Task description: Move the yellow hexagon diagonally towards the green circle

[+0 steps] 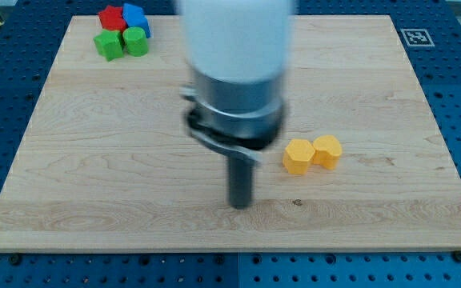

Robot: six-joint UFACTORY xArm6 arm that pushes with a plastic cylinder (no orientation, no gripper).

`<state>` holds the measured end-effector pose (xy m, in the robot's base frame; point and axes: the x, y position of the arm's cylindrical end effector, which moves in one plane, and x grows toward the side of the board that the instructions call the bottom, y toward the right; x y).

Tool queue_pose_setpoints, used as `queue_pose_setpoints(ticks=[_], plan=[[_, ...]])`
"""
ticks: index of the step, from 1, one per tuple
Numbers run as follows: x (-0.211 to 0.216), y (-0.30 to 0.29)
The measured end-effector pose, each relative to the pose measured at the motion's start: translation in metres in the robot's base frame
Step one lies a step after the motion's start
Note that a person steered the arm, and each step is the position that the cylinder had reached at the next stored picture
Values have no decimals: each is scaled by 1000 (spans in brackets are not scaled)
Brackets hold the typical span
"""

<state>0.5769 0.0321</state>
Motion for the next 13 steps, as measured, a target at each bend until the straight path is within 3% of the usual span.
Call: queue_pose_setpoints(ticks=[1,3,9,11,13], plan=[[0,78],[-58,82],[-93,-3],[-95,-77],[-129,-142]])
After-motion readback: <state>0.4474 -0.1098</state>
